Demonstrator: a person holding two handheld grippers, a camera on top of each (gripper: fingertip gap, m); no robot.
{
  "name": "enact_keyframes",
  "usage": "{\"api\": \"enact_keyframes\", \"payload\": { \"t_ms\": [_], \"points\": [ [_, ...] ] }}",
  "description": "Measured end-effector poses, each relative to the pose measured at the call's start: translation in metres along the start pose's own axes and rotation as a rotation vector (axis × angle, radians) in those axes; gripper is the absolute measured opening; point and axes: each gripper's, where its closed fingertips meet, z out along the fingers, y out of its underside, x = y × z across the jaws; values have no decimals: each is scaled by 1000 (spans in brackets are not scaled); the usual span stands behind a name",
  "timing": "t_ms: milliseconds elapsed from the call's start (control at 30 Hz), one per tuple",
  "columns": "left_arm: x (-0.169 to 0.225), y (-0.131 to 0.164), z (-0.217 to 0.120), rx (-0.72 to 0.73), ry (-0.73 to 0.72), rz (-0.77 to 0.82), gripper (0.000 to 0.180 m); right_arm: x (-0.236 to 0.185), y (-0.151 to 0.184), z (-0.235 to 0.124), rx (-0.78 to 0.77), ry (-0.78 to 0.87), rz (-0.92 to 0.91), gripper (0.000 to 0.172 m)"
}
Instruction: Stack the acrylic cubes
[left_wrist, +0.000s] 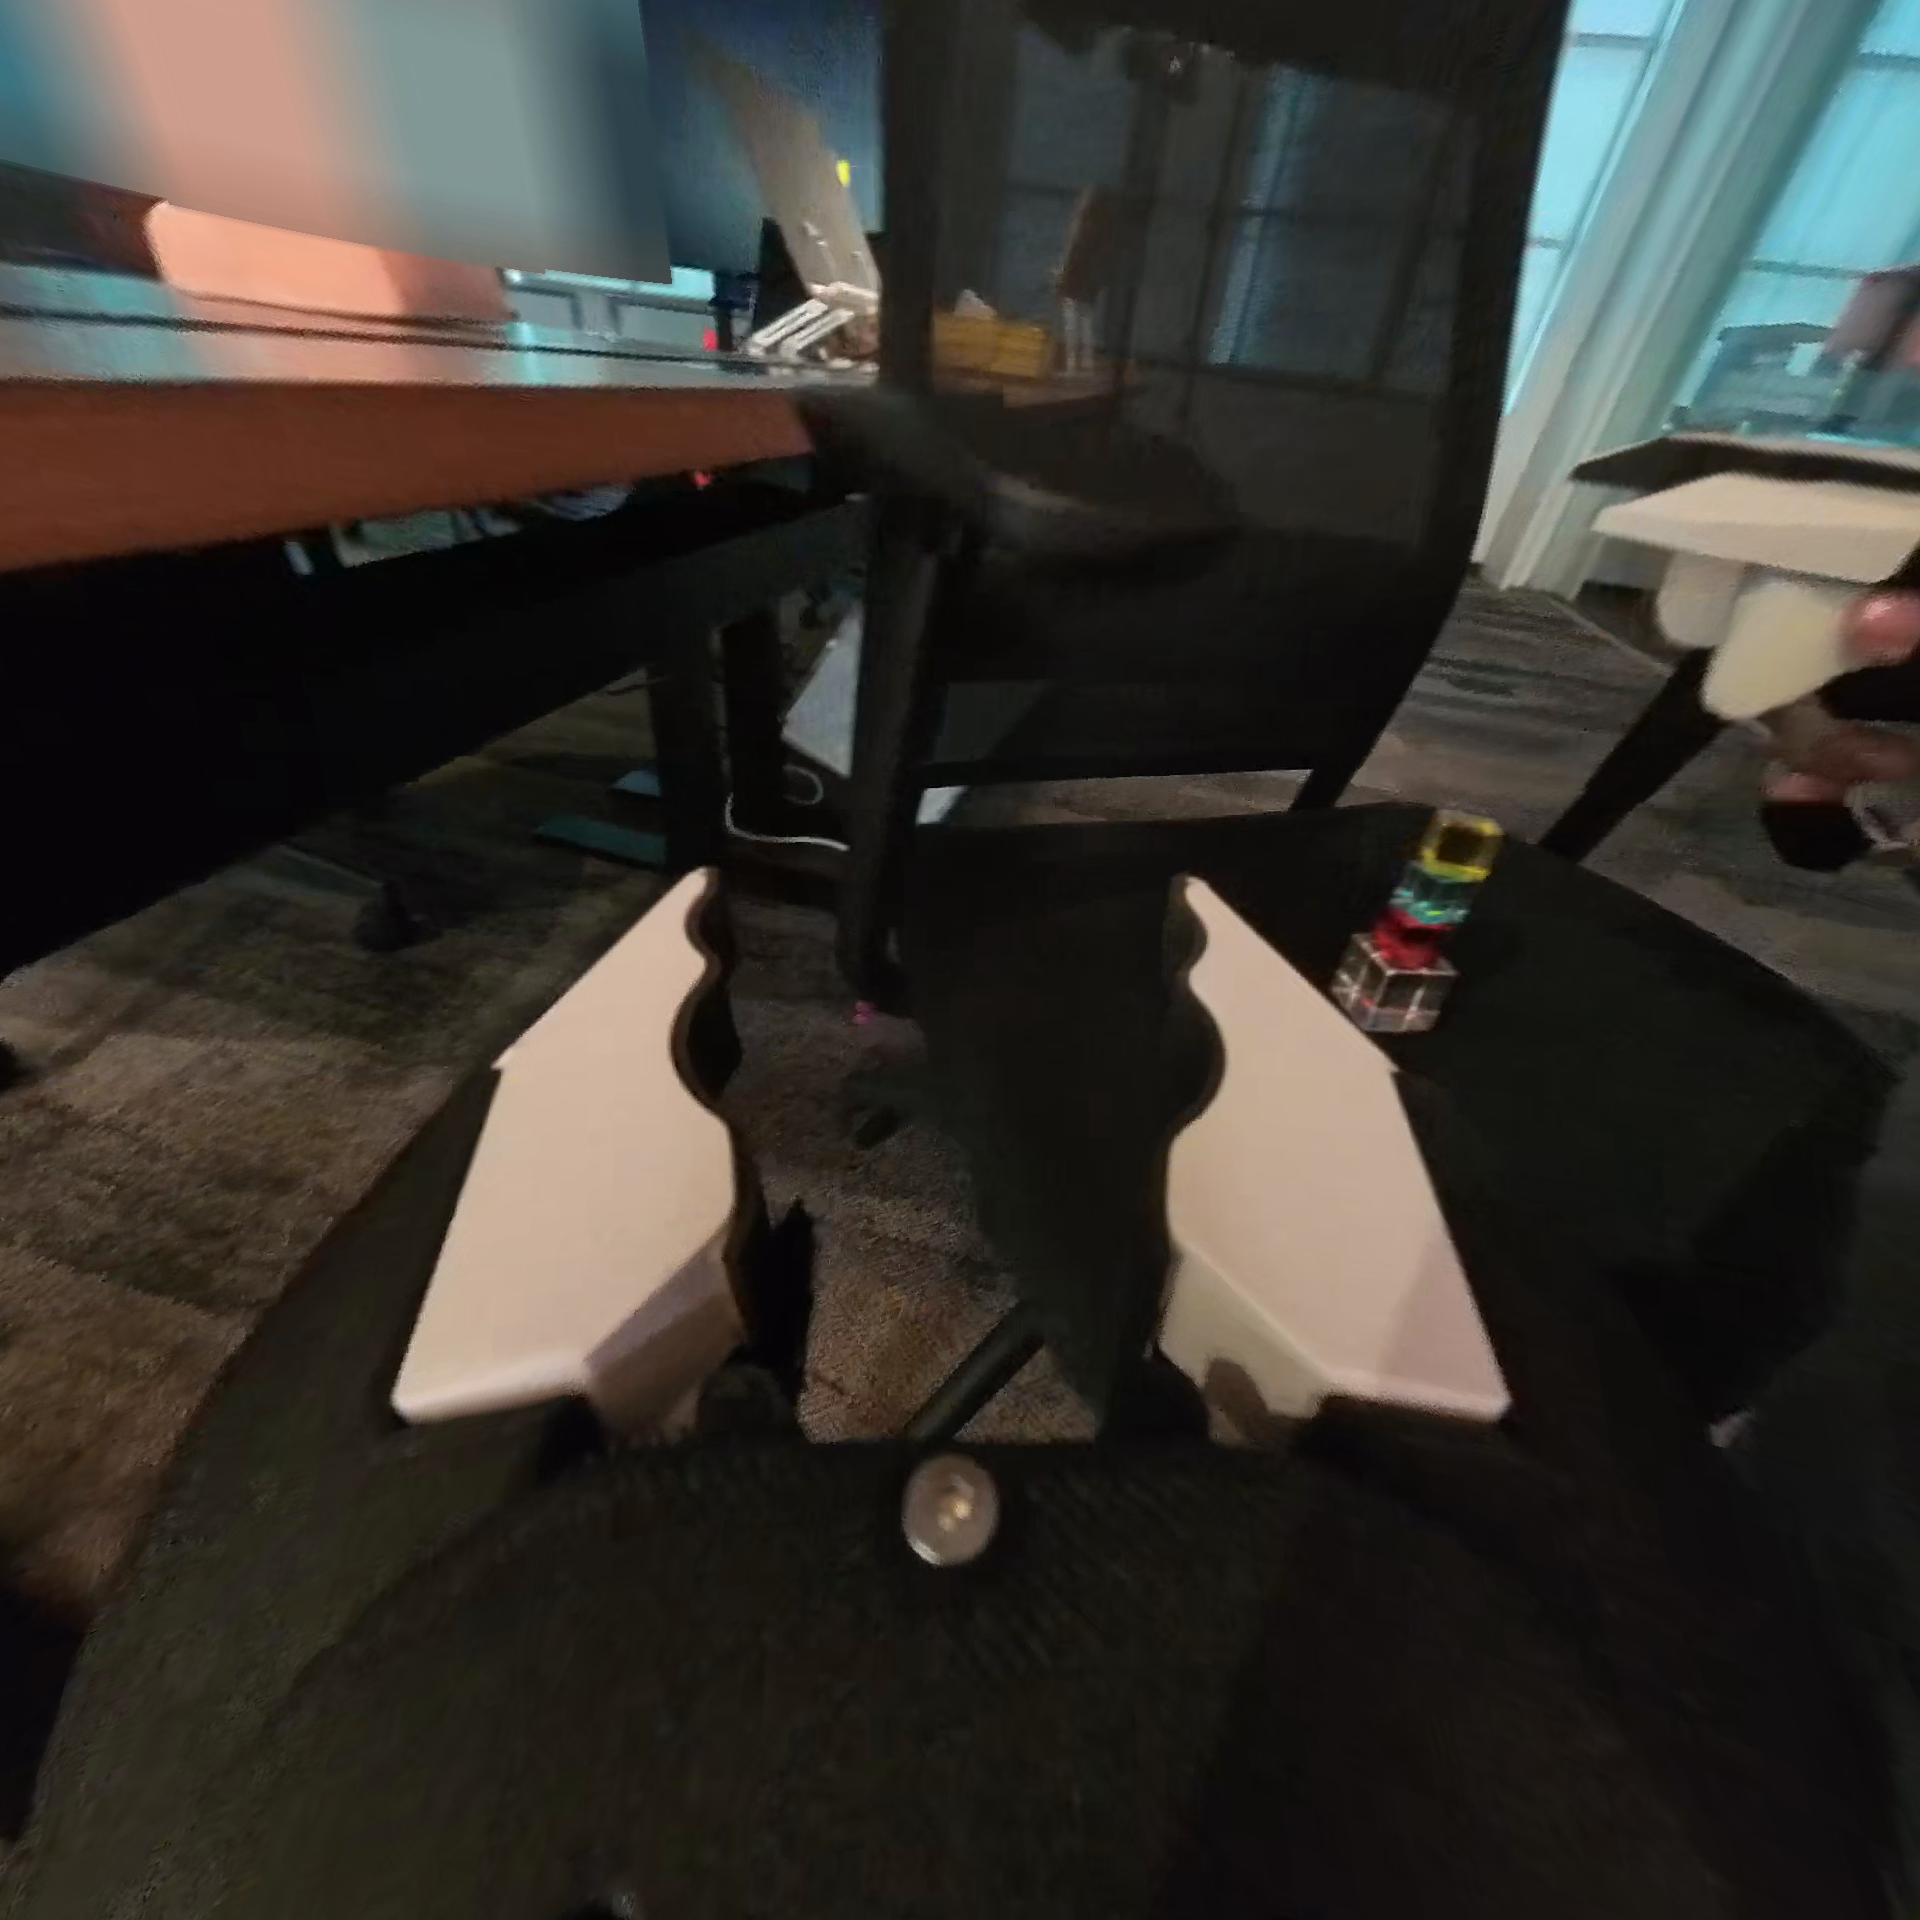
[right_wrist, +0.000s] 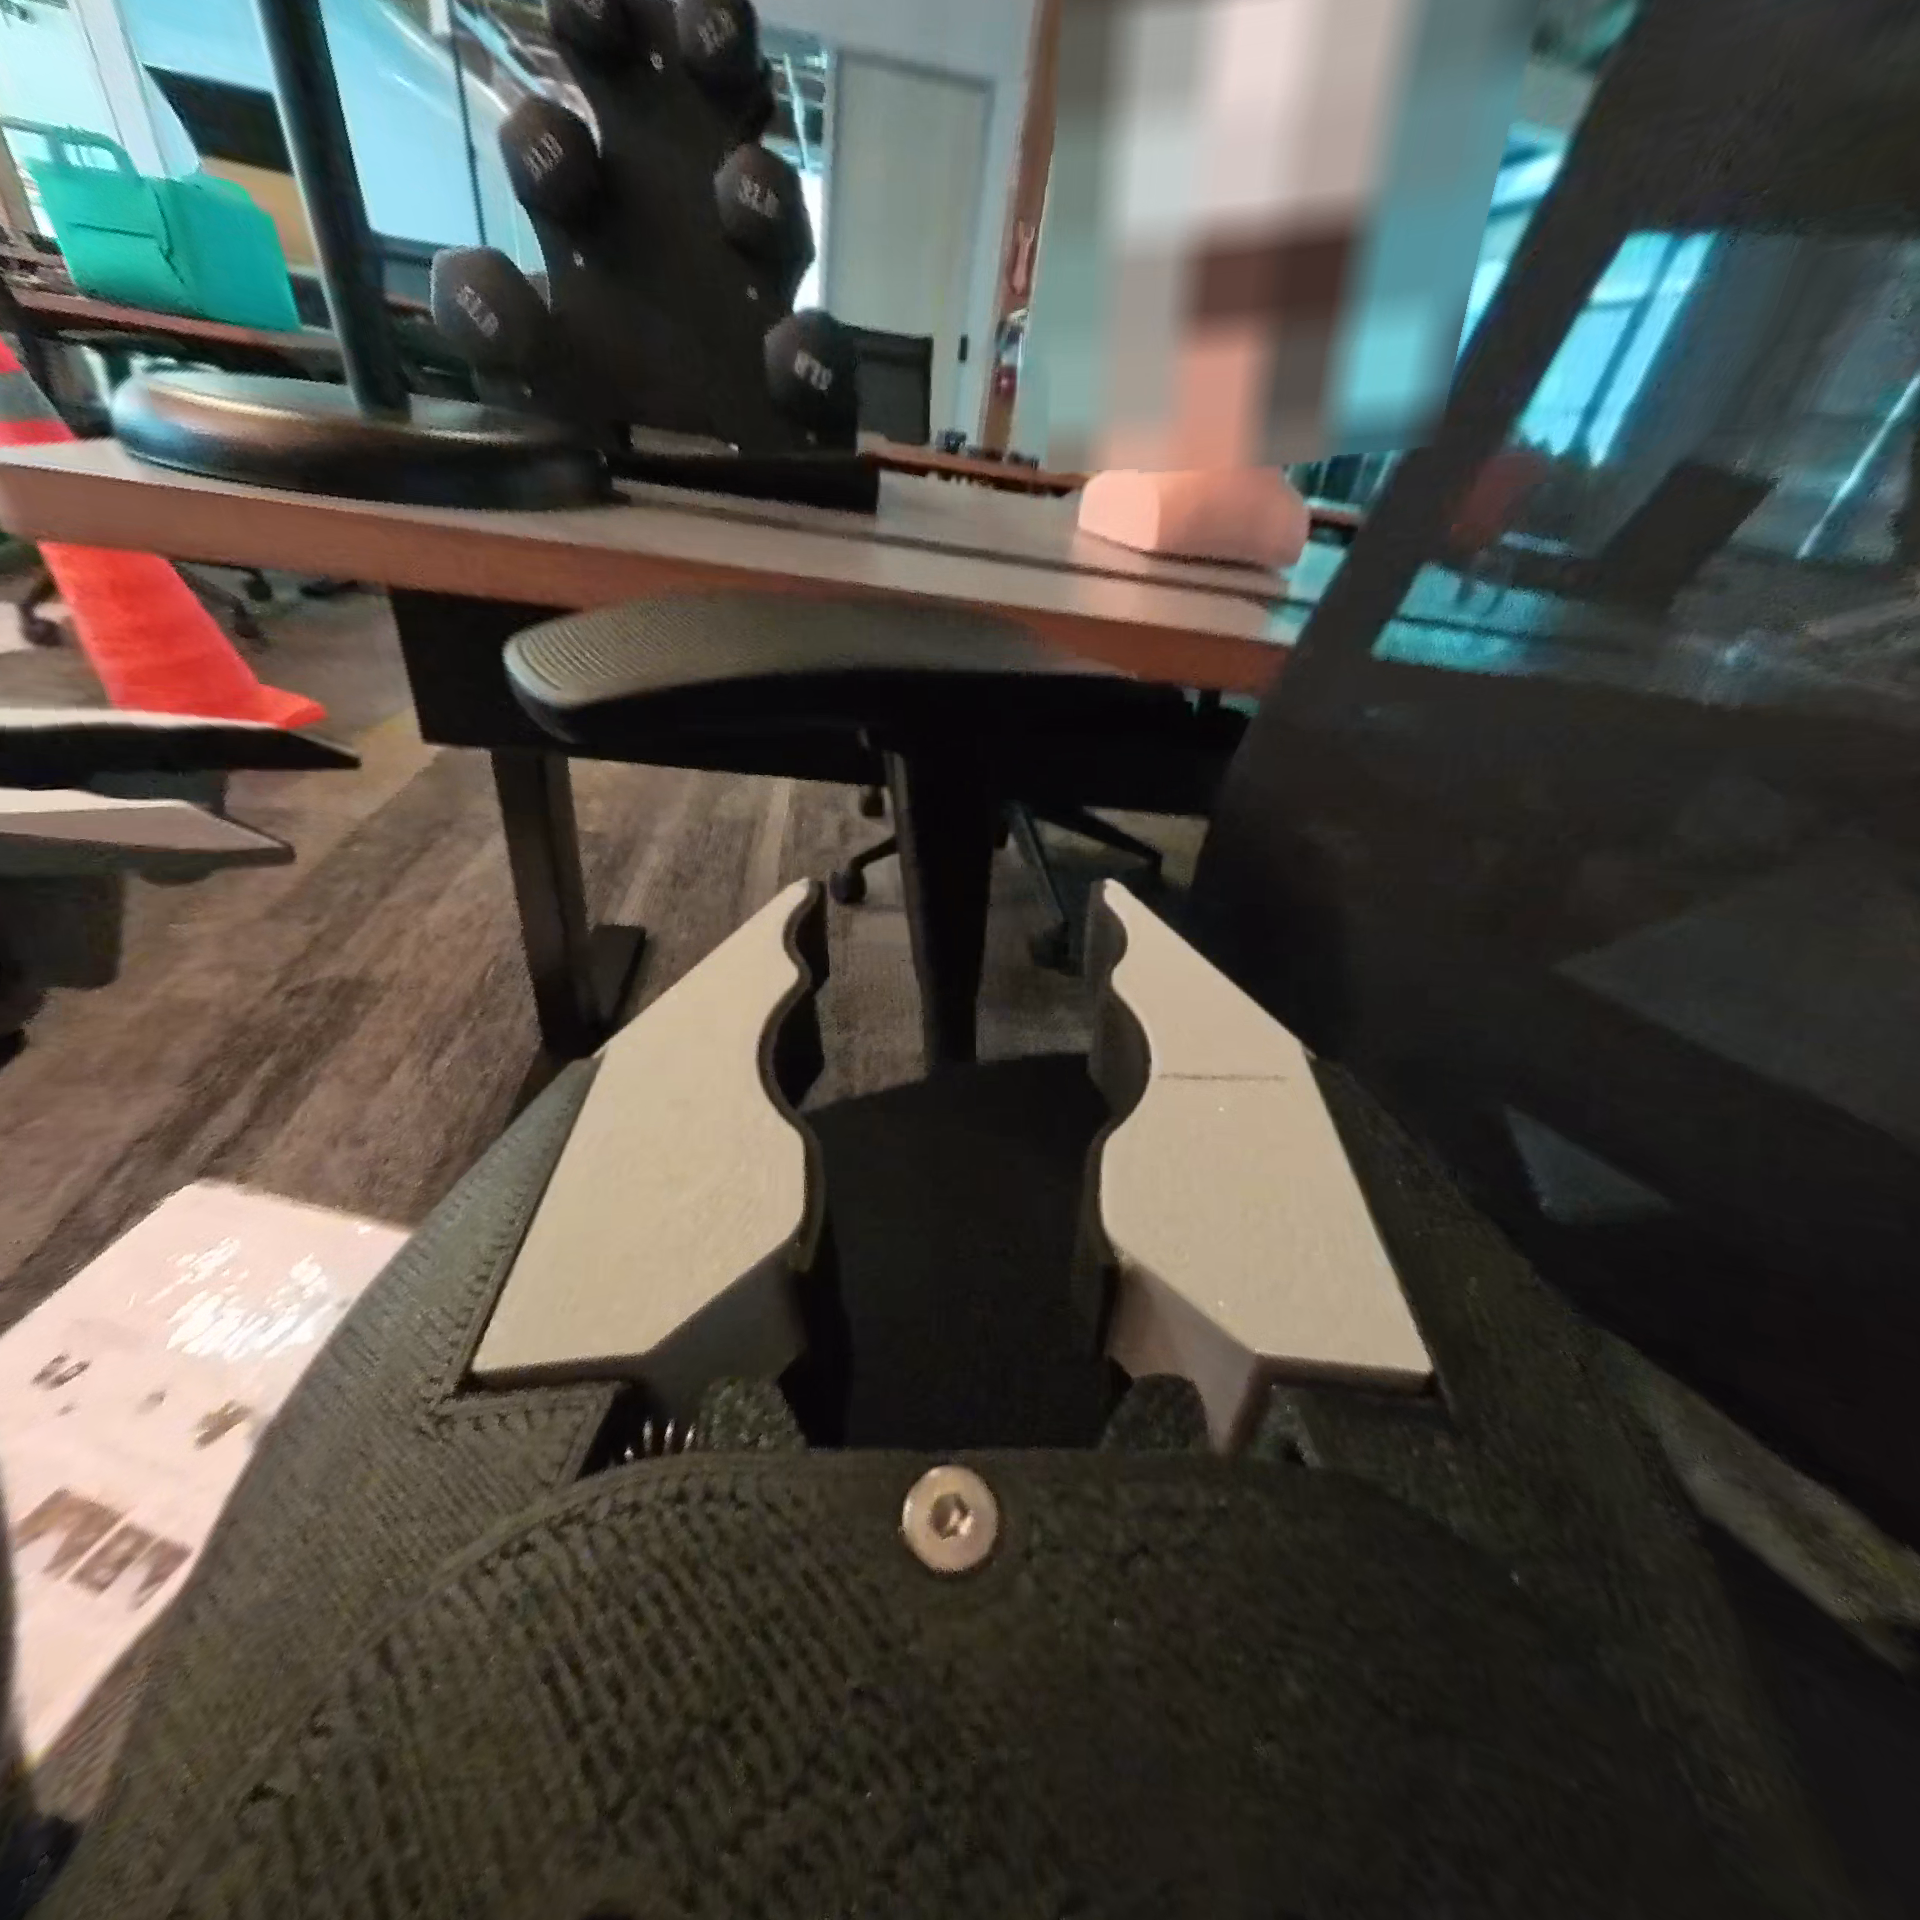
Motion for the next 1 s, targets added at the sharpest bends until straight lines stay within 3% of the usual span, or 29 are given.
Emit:
{"api": "enact_keyframes", "payload": {
  "t_ms": [133,267,400,533,800,1000],
  "points": [
    [-46,34,-31,-14,-93,-45,84,-37,-12,23,27,-3,-70,49],
    [-76,87,-67,-40,-193,-115,84,-76,-6,43,-17,-61,-83,49],
    [-84,144,-94,-79,-238,-233,85,-114,8,53,-89,-151,-107,49],
    [-81,180,-107,-114,-250,-272,84,-135,27,58,-176,-200,-46,49],
    [-76,202,-105,-131,-232,-290,84,-150,39,62,-236,-221,-48,49],
    [-77,165,-91,-105,-203,-191,82,-141,28,58,-168,-172,-26,49]
  ]
}}
